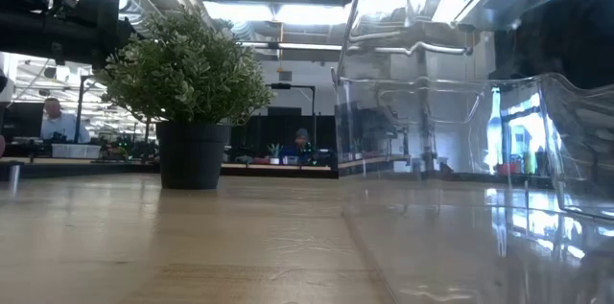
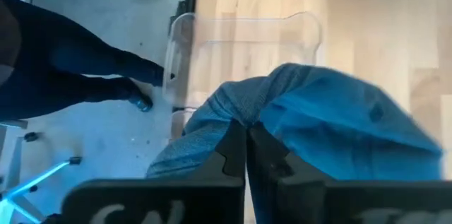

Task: Pick & Place hat
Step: Put the blue cap into the right transparent bin

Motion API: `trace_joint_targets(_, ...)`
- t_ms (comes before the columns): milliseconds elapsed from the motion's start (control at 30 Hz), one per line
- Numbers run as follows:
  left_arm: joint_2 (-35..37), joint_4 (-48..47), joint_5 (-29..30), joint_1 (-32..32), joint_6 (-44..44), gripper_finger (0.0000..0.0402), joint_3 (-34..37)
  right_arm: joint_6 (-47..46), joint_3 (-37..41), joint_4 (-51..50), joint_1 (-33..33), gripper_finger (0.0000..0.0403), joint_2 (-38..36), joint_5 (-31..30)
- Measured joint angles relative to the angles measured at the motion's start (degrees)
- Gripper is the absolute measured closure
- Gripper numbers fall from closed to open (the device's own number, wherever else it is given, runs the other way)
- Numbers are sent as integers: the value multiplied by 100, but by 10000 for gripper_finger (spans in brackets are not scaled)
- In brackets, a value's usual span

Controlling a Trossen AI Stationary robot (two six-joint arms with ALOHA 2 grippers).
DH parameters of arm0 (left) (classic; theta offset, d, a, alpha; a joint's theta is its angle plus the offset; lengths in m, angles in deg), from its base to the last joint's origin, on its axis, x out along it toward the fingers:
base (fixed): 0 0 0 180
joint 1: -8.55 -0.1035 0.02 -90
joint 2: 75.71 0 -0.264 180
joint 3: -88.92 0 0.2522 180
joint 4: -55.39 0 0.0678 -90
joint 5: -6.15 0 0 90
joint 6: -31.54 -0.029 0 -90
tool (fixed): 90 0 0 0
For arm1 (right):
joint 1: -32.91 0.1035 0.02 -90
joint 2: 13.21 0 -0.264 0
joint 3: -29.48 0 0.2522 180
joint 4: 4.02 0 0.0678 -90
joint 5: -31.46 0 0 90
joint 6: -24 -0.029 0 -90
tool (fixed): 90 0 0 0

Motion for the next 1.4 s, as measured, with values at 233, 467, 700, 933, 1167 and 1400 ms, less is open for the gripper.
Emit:
trace_joint_targets(233,0,0,0,0,17,265,0,-125,0,0,813,401,261,-191)
trace_joint_targets(467,0,-4,-110,0,20,265,0,1234,2,0,1152,401,666,-195)
trace_joint_targets(700,0,-72,-563,0,166,265,2,1540,25,4,1235,401,789,-290)
trace_joint_targets(933,0,-90,-669,0,162,265,2,1698,922,-1,1311,401,400,-232)
trace_joint_targets(1167,0,-90,-669,1,156,265,2,1540,1692,-4,1311,402,-77,-127)
trace_joint_targets(1400,-17,-90,-669,0,151,265,2,1826,2516,3,1333,402,-121,-138)
